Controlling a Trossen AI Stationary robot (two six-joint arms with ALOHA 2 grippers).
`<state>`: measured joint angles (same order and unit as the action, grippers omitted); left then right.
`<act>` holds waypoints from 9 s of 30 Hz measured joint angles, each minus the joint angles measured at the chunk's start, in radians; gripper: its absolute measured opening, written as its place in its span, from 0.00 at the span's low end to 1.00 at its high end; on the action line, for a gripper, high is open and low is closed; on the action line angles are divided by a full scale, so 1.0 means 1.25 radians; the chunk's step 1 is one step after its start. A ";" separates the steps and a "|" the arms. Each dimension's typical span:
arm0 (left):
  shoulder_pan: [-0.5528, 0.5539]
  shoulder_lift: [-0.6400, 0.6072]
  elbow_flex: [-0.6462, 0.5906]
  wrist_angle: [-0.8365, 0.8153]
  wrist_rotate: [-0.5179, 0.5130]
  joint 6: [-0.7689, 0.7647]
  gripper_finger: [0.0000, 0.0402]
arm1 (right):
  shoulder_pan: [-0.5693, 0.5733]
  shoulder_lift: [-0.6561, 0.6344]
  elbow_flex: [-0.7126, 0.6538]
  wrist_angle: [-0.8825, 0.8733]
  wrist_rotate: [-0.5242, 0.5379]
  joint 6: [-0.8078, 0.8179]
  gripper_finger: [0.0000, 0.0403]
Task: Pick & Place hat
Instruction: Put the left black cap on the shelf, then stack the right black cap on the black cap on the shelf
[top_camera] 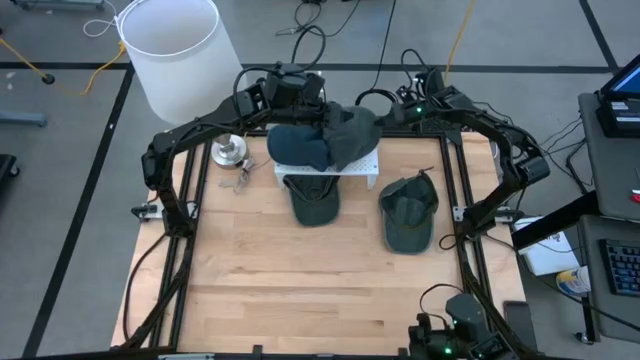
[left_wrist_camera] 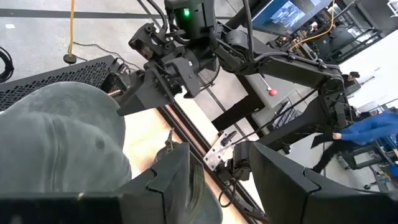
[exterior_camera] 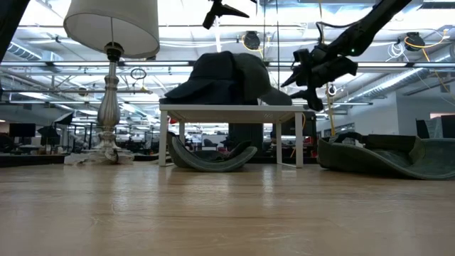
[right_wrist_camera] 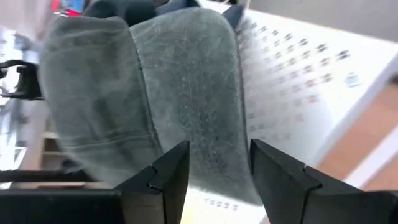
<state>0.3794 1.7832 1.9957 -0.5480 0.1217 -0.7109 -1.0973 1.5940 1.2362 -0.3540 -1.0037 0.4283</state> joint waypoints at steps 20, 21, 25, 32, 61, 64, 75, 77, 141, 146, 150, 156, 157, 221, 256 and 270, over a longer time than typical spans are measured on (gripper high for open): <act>0.000 0.000 0.000 0.006 0.000 -0.003 0.43 | 0.005 -0.001 0.000 -0.096 -0.012 0.055 0.03; 0.000 0.000 0.000 0.009 0.000 -0.003 0.43 | 0.005 -0.001 0.000 -0.104 -0.006 0.065 0.03; 0.000 0.000 0.000 0.024 0.000 -0.003 0.43 | 0.005 -0.001 0.000 -0.115 0.003 0.070 0.02; 0.000 0.000 0.000 0.024 -0.001 -0.005 0.43 | 0.004 -0.004 0.000 -0.114 0.004 0.097 0.01; -0.027 0.000 0.000 -0.126 -0.155 0.060 0.43 | -0.036 -0.092 -0.024 -0.057 0.119 0.162 0.02; -0.027 0.000 0.000 -0.121 -0.155 0.059 0.43 | -0.035 -0.092 -0.066 -0.035 0.111 0.200 0.03; -0.027 0.000 0.000 -0.083 -0.155 0.047 0.43 | -0.035 -0.092 -0.198 0.181 -0.015 0.352 0.15; -0.027 0.000 0.000 -0.073 -0.154 0.047 0.43 | -0.035 -0.092 -0.198 0.189 -0.021 0.357 0.18; -0.028 0.000 0.000 -0.069 -0.055 0.057 0.43 | 0.174 -0.572 -0.199 -0.655 0.581 -0.026 0.53; -0.031 0.000 0.000 -0.069 -0.055 0.063 0.43 | 0.277 -0.579 -0.199 -0.658 0.598 0.083 0.53; -0.032 0.000 0.000 -0.069 -0.055 0.058 0.43 | 0.371 -0.566 -0.199 -0.643 0.635 0.158 0.53; -0.034 0.000 0.000 -0.068 -0.055 0.021 0.43 | 0.531 -0.533 -0.199 -0.591 0.693 0.296 0.53; -0.034 0.000 0.000 -0.068 -0.055 0.006 0.43 | 0.559 -0.525 -0.199 -0.583 0.700 0.316 0.53; -0.710 -0.015 -0.213 -0.543 -0.637 -0.151 0.43 | 1.031 -0.057 -0.088 -0.522 0.990 0.774 0.41; -0.661 -0.015 -0.215 -0.545 -0.474 -0.079 0.43 | 1.116 -0.130 -0.158 -0.426 0.862 0.656 0.01; -0.658 -0.015 -0.215 -0.502 -0.402 -0.061 0.43 | 1.152 -0.390 -0.122 -0.379 0.693 0.388 0.01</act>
<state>-0.4436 1.7641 1.7275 -1.1753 -0.3809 -0.7872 0.3424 1.1059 1.0840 -0.8275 -0.1372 0.9138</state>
